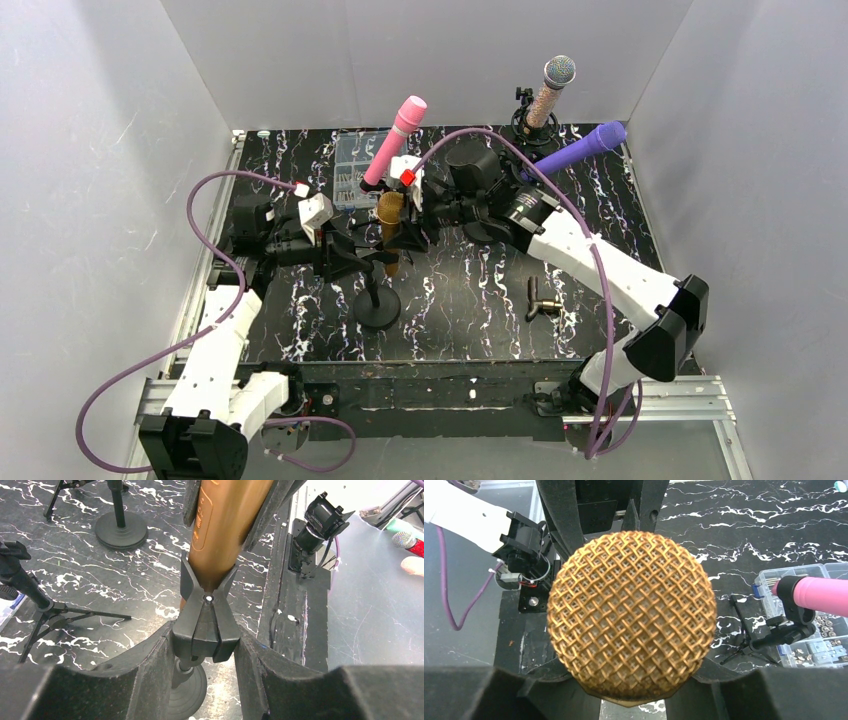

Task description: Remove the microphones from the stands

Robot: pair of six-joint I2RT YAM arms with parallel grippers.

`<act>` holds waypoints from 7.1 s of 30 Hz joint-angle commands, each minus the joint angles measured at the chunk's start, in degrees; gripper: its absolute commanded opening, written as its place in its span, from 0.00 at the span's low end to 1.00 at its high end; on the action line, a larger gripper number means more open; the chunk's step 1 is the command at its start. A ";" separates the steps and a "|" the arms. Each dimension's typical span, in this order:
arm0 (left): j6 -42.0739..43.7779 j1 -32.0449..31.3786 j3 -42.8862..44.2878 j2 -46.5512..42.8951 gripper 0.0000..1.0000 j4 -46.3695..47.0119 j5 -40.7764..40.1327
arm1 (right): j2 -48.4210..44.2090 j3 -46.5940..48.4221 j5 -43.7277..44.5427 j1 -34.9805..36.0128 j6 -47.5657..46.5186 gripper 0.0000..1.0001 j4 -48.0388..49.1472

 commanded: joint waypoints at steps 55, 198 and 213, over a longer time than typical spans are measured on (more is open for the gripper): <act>-7.91 11.16 15.38 15.73 0.00 22.88 -47.82 | -16.79 -12.45 2.28 -6.25 -12.94 0.01 -6.33; -23.62 -26.97 45.85 26.19 0.64 -26.45 -25.25 | -4.65 -8.30 -24.67 -16.44 49.62 0.01 33.17; -28.24 -26.97 44.49 27.37 0.50 -23.34 -24.57 | -5.29 -9.74 -24.59 -16.90 51.77 0.01 35.78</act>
